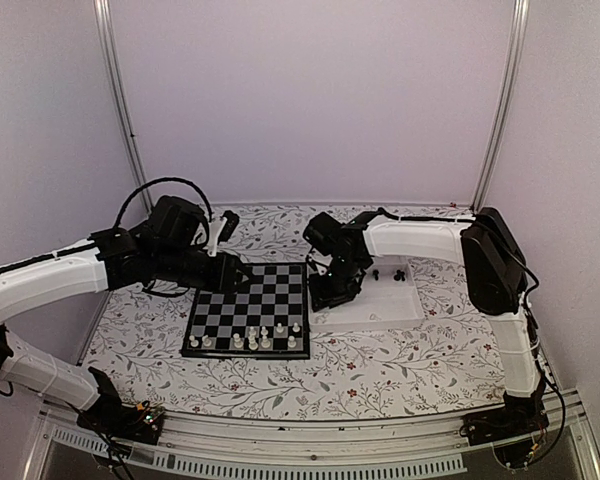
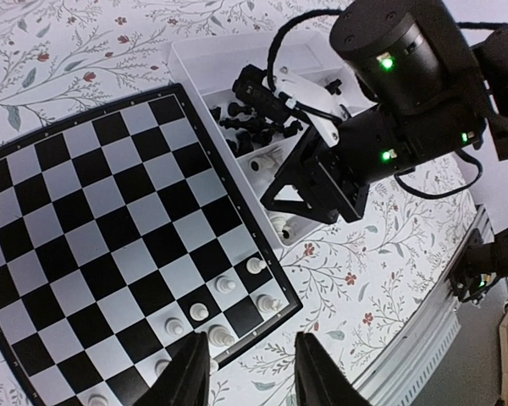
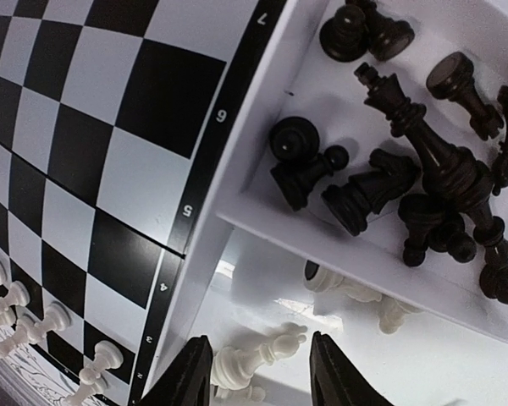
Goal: Set up the chess pieces on the board
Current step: Pick up the chess piece from the storage box.
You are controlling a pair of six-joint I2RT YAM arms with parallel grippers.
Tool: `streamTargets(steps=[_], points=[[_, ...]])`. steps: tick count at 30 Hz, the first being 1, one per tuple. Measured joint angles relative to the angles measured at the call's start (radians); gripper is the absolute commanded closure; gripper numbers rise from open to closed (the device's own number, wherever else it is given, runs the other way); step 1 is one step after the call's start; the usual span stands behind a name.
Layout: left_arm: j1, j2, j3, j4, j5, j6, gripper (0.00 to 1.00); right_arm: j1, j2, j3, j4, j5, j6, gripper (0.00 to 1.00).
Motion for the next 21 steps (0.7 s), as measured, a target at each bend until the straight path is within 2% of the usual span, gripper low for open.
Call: streamTargets(steps=[17,21], points=[[0.000,0.023,0.000,0.001,0.011,0.007,0.63,0.025,-0.004,-0.060,-0.021,0.010,0.005,0.57],[0.000,0.023,0.000,0.001,0.011,0.007,0.63,0.029,-0.032,-0.106,-0.012,0.015,0.003,0.61]])
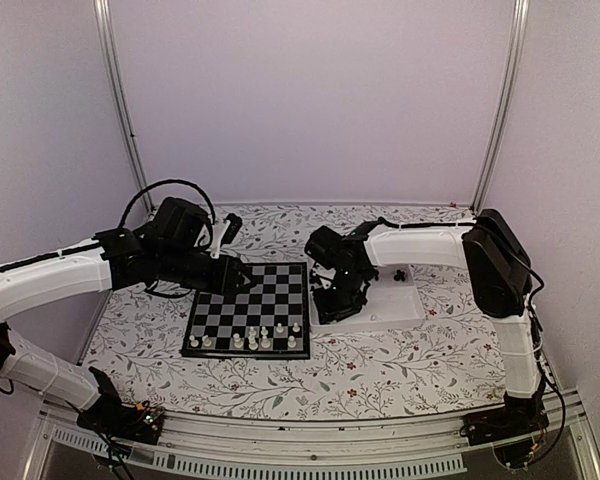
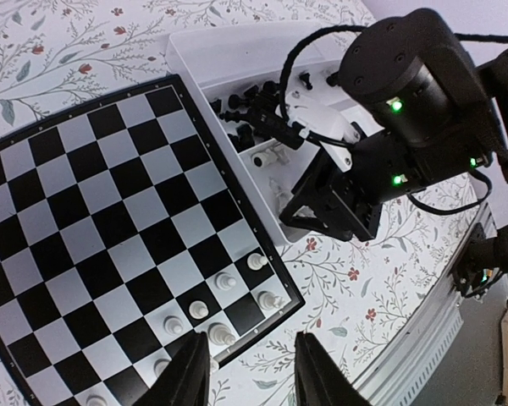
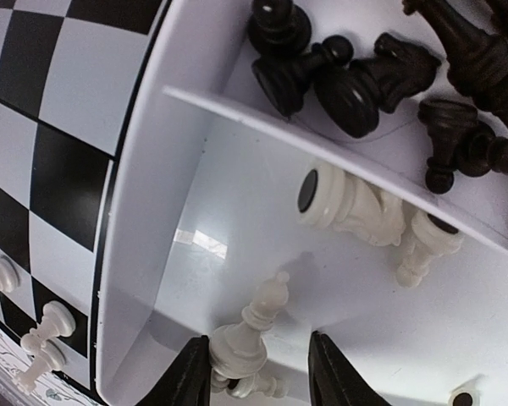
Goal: Set up the chess pieces on the board
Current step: Pick up the chess piece from the storage box.
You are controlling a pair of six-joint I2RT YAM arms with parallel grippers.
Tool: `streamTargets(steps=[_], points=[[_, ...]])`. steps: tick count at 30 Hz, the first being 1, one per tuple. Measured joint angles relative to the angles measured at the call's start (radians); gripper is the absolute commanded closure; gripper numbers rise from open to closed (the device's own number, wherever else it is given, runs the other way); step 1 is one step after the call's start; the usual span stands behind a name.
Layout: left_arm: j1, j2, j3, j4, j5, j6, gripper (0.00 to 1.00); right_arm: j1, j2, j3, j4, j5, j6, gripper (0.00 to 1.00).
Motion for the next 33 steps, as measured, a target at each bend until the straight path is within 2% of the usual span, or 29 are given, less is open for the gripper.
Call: streamTargets(steps=[6,12,19,25,33], points=[[0.000,0.001,-0.002,0.007,0.005,0.000,0.63,0.000,-0.012,-0.022,0.007,0.005,-0.007,0.72],[0.000,0.005,-0.002,0.009,0.008,0.000,0.63,0.000,-0.013,-0.026,0.011,0.011,-0.037,0.88],[0.000,0.028,0.000,0.009,0.009,0.008,0.62,0.000,-0.069,-0.100,0.042,0.028,-0.075,0.91],[0.012,0.077,0.032,0.032,0.067,0.003,0.62,0.001,-0.259,-0.254,0.130,0.006,-0.154,0.92],[0.055,0.119,0.053,0.112,0.197,-0.013,0.62,0.003,-0.440,-0.327,0.309,-0.076,-0.249,0.91]])
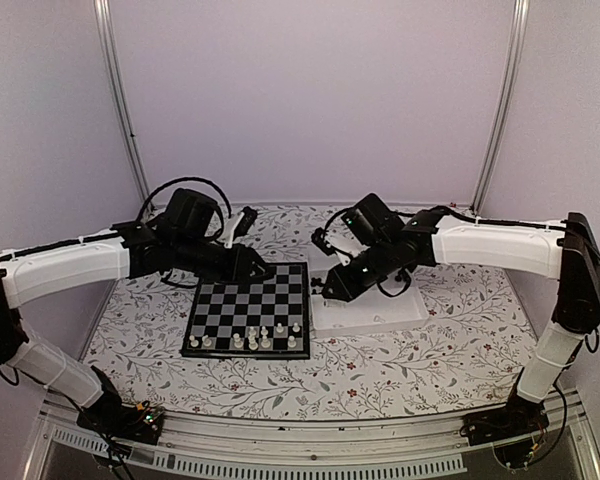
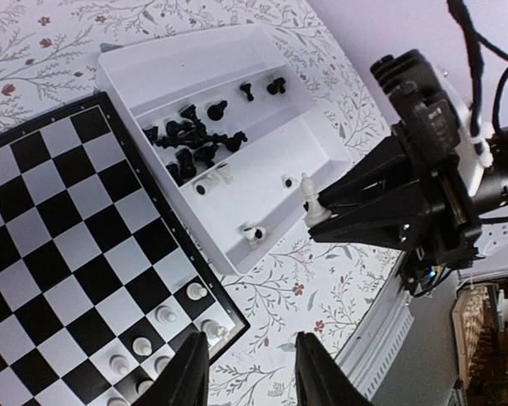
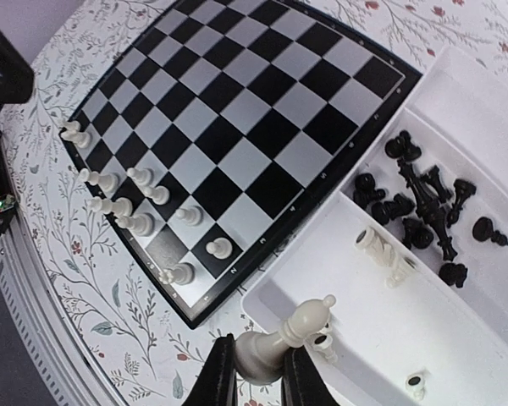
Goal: Set up the chess pieces on the board
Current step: Pick up the chess piece from the storage box, then adjust the chess piece.
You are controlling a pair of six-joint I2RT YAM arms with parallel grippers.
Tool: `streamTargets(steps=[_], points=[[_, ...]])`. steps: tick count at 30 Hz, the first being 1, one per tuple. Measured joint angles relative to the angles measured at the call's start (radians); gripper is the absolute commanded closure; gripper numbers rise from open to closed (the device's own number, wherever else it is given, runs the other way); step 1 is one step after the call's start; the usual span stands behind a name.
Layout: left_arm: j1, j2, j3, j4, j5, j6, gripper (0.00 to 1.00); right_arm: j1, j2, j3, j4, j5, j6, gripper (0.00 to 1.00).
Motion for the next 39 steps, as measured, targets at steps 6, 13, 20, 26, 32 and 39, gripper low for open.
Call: streamTargets(steps=[6,13,20,26,32,39], points=[[0.025,0.002,0.004,0.075,0.127,-0.016,0.62,0.032,-0.032,0.000,0.078,-0.043,-0.066,0.91],[0.055,0.043,0.006,0.167,0.314,-0.040,0.61,0.101,-0.031,0.049,0.089,-0.054,-0.145,0.91],[0.068,0.097,0.006,0.212,0.428,-0.068,0.61,0.123,-0.027,0.116,0.090,-0.062,-0.185,0.91],[0.071,0.123,0.007,0.229,0.488,-0.079,0.68,0.130,-0.002,0.146,0.082,-0.061,-0.207,0.91],[0.071,0.138,0.009,0.229,0.515,-0.082,0.82,0.134,0.019,0.156,0.061,-0.061,-0.220,0.90],[0.078,0.140,0.009,0.237,0.540,-0.089,0.96,0.136,0.020,0.166,0.053,-0.056,-0.227,0.88]])
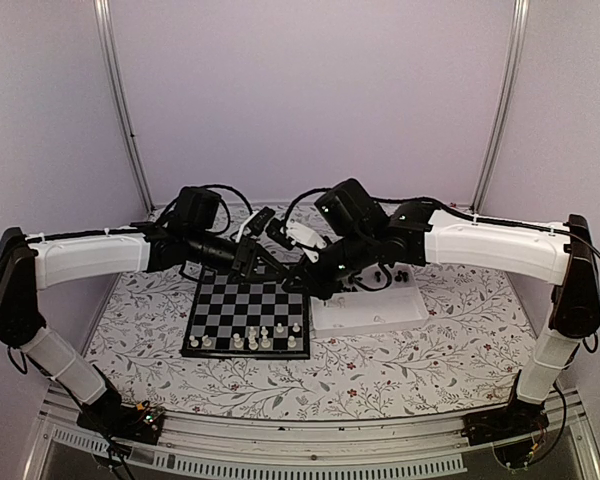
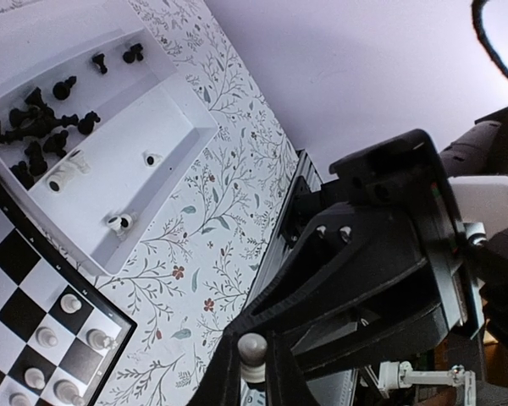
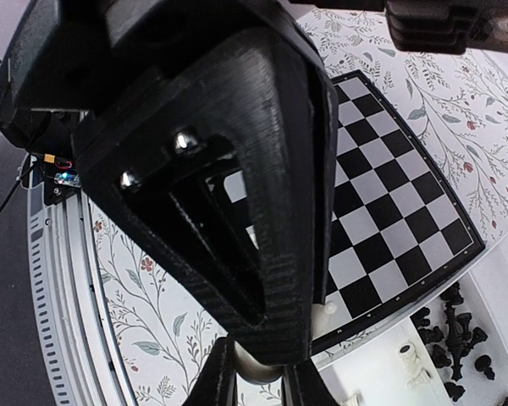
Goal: Set up the chess pieces on the board
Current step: Adjust the chess piece, then place the chess piece on the chessboard.
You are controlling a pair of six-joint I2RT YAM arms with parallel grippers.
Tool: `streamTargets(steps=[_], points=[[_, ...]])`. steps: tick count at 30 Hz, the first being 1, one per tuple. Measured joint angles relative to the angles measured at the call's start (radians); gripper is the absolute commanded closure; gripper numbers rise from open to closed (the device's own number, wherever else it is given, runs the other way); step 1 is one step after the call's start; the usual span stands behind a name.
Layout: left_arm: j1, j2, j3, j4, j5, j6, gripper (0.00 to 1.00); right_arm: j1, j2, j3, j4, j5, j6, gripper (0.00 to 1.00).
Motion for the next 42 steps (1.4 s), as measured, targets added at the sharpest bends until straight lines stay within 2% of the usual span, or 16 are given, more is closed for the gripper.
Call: streamTargets(steps=[2,7,11,19,25,32,42], points=[[0.001,0.000,0.000,0.002,0.002,-0.002,0.98,0.000,0.000,0.001,0.000,0.001,-0.003,0.85],[0.002,-0.007,0.000,0.000,-0.011,0.018,0.99,0.002,0.000,0.003,-0.005,0.007,-0.002,0.63],[0.002,-0.078,-0.004,-0.042,-0.083,0.075,0.99,0.003,-0.012,-0.046,0.008,-0.009,0.020,0.57],[-0.003,-0.445,-0.211,-0.108,-0.362,0.162,1.00,0.003,-0.125,-0.282,0.031,-0.052,0.130,0.56],[-0.015,-0.608,-0.383,-0.173,-0.594,0.140,1.00,0.003,-0.167,-0.312,0.067,-0.048,0.193,0.56],[-0.046,-0.613,-0.467,-0.237,-0.762,0.089,0.99,0.003,-0.137,-0.264,0.067,-0.050,0.197,0.56],[-0.097,-0.546,-0.511,-0.245,-0.867,0.055,0.98,0.003,-0.108,-0.231,0.048,-0.048,0.195,0.55]])
